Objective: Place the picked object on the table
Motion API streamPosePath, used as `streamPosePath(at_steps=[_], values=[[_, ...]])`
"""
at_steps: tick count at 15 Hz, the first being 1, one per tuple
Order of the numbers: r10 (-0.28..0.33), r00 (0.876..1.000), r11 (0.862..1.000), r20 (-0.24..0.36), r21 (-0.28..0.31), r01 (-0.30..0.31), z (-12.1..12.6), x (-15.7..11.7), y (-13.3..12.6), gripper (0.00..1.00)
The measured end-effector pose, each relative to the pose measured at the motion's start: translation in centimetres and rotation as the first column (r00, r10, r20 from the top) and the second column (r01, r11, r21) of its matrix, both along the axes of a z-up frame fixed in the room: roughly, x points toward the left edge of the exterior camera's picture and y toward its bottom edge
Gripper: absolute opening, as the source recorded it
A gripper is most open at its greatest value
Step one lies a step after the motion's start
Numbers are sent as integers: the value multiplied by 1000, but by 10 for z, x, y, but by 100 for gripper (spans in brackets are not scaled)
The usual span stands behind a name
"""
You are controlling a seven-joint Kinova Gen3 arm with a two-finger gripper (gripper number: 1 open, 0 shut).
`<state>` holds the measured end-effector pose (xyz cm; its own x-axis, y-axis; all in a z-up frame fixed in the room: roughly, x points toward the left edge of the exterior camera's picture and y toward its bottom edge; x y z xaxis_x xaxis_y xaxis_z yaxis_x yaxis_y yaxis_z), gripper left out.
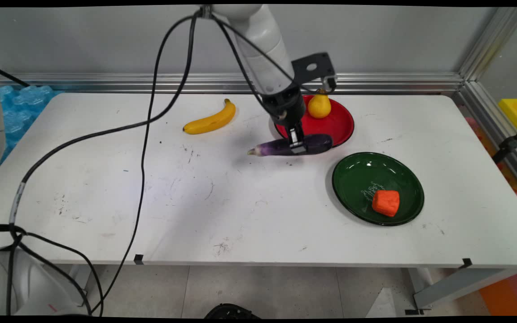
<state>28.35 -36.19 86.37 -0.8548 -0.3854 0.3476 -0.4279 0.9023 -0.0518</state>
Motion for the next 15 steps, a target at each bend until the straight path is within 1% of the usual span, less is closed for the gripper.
streamPosePath(at_steps=[6,10,14,15], values=[[-24,999,999,24,21,24,-43,7,-4,0],[-39,999,999,17,27,39,-63,8,-7,0],[-56,998,998,7,26,56,-72,11,-8,0],[-62,998,998,3,24,62,-74,12,-8,100]])
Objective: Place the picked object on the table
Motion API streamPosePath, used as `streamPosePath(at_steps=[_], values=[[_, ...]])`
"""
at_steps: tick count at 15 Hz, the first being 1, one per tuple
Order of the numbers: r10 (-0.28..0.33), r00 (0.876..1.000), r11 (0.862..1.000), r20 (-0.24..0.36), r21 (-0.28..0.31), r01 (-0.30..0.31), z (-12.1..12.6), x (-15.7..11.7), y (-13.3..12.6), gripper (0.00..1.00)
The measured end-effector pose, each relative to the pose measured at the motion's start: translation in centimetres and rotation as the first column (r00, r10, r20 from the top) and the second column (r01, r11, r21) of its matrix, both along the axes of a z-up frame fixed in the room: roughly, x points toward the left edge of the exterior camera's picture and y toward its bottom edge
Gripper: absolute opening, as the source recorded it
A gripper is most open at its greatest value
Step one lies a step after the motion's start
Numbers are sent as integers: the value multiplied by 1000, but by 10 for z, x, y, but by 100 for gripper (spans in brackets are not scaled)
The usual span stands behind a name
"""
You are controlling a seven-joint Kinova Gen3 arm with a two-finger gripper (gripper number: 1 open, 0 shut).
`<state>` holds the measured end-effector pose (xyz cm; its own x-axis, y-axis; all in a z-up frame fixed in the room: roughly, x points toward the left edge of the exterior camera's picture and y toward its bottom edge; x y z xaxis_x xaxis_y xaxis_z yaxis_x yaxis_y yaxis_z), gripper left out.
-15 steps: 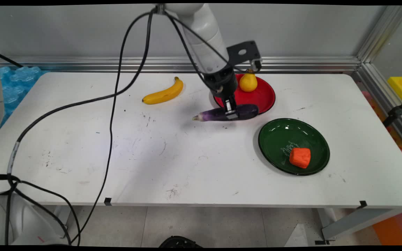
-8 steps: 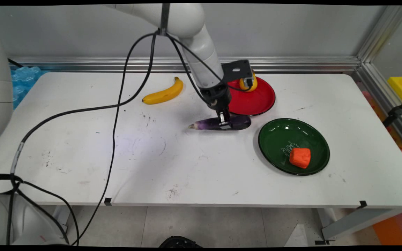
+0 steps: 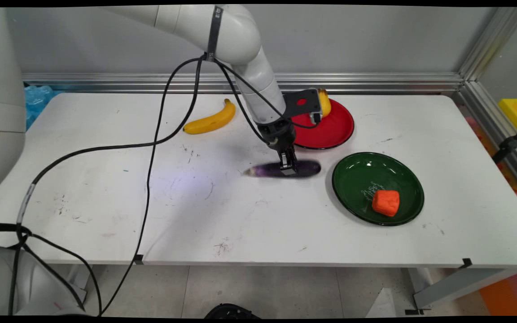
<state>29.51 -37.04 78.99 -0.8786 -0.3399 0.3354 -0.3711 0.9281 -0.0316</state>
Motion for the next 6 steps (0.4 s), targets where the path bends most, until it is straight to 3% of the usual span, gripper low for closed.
streamPosePath(at_steps=[6], values=[[-20,1000,1000,-20,-10,20,5,5,3,100]])
